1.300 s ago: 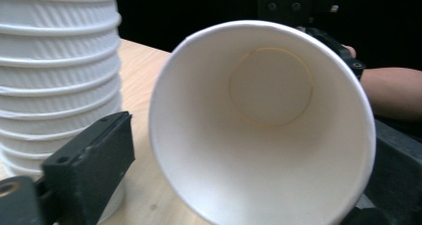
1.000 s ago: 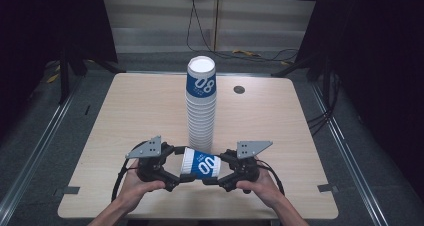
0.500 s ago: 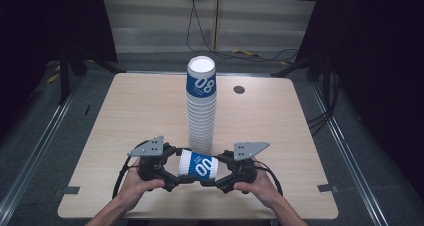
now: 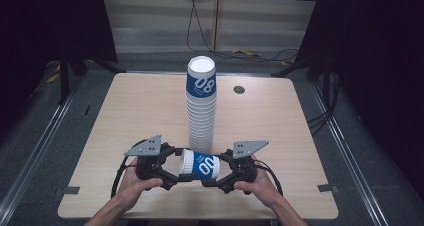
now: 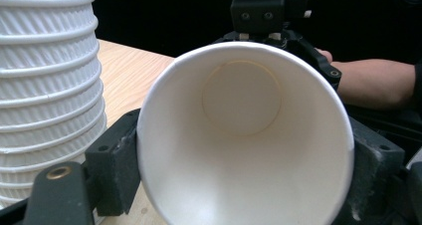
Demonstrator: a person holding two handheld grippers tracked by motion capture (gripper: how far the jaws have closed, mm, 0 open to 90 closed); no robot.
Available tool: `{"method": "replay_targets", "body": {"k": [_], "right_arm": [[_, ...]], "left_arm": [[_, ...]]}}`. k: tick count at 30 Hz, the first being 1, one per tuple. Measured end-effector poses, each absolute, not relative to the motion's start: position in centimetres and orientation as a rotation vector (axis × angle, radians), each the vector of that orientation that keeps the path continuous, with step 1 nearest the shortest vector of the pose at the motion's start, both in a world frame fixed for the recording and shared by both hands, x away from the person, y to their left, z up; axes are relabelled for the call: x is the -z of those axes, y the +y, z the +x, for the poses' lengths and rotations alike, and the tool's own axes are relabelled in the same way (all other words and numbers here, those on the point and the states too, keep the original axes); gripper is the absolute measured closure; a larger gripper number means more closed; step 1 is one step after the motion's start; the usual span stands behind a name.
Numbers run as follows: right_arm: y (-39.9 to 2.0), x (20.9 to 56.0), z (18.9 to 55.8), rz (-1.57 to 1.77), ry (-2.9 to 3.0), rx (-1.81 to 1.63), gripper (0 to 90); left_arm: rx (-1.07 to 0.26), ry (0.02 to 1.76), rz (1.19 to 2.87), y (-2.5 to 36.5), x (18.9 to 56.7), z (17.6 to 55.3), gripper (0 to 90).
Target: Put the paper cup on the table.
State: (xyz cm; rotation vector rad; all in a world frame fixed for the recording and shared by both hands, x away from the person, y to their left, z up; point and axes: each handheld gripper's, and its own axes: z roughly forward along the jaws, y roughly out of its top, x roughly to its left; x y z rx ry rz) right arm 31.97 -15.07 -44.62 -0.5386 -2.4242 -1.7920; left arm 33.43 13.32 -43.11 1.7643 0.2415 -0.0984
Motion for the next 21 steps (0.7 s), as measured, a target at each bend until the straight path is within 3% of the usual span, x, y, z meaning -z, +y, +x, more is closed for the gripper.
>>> {"method": "replay_targets", "body": {"k": [21], "right_arm": [[-15.6,44.6,32.0,-0.595,-2.477,1.760,15.6]], "left_arm": [[0.066,0.301,1.769,14.7,42.8,33.9,18.6]]}}
